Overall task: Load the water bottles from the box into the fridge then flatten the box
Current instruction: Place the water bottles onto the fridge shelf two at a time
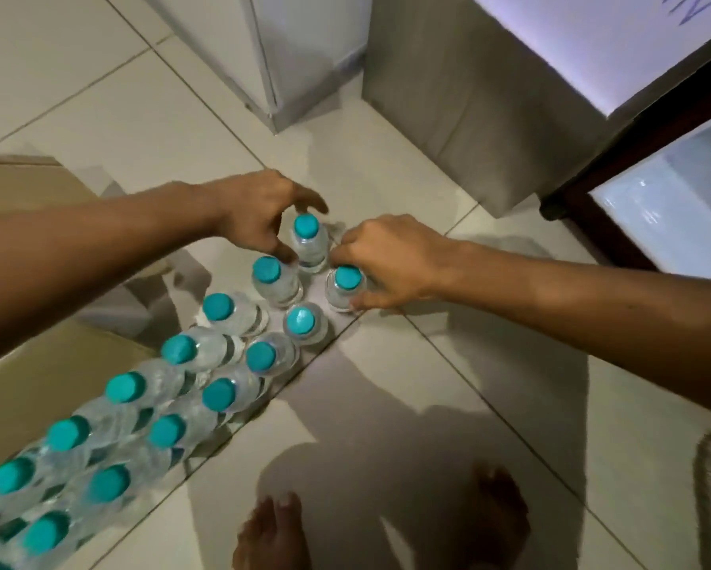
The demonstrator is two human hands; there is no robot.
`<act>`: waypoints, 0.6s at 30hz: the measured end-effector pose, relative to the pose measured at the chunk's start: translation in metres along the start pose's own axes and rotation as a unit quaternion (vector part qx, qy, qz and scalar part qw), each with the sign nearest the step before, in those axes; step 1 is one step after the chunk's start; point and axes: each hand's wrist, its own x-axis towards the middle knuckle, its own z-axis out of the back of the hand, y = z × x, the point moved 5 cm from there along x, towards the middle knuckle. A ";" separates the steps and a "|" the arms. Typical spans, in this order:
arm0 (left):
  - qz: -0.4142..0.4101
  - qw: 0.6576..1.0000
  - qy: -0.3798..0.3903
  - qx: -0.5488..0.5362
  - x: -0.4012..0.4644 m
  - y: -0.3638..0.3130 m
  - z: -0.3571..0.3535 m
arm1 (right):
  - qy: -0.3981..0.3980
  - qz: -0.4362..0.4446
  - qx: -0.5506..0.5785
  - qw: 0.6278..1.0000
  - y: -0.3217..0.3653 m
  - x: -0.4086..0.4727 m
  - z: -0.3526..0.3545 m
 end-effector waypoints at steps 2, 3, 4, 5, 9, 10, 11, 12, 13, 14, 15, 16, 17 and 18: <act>-0.027 1.000 0.008 0.006 0.011 -0.004 -0.008 | 0.002 0.035 -0.001 0.999 -0.002 0.004 -0.006; -0.033 0.999 0.004 0.004 0.015 -0.005 -0.011 | -0.009 0.048 0.001 0.999 -0.002 0.006 -0.008; -0.033 0.999 -0.005 0.007 0.017 -0.006 -0.013 | -0.025 0.058 -0.001 0.998 -0.004 0.008 -0.011; -0.032 0.999 -0.012 0.017 0.020 -0.006 -0.014 | -0.040 0.069 -0.003 0.997 -0.004 0.009 -0.012; -0.017 0.999 -0.036 0.024 0.020 -0.010 0.002 | -0.050 0.107 0.018 0.993 0.002 0.019 -0.014; -0.009 0.999 -0.043 0.026 0.018 -0.011 0.010 | -0.044 0.111 0.021 0.993 0.001 0.020 -0.012; -0.002 0.999 -0.043 0.020 0.015 -0.011 0.019 | -0.043 0.113 0.023 0.992 -0.001 0.020 -0.007; 0.002 0.999 -0.038 0.001 0.010 -0.013 0.027 | -0.046 0.110 0.023 0.993 -0.006 0.017 -0.001; 0.007 0.999 -0.034 -0.023 0.004 -0.015 0.037 | -0.051 0.100 0.022 0.993 -0.012 0.012 0.007; 0.010 0.998 -0.035 -0.044 -0.001 -0.019 0.045 | -0.058 0.084 0.026 0.994 -0.019 0.004 0.016; 0.011 0.997 -0.039 -0.061 -0.006 -0.024 0.053 | -0.065 0.063 0.036 0.995 -0.026 -0.006 0.026; 0.012 0.996 -0.042 -0.078 -0.011 -0.031 0.060 | -0.075 0.043 0.051 0.995 -0.034 -0.018 0.036; 0.011 0.994 -0.042 -0.096 -0.014 -0.038 0.066 | -0.086 0.024 0.069 0.994 -0.042 -0.032 0.047; 0.005 0.993 -0.040 -0.110 -0.017 -0.047 0.072 | -0.099 0.008 0.089 0.991 -0.049 -0.045 0.057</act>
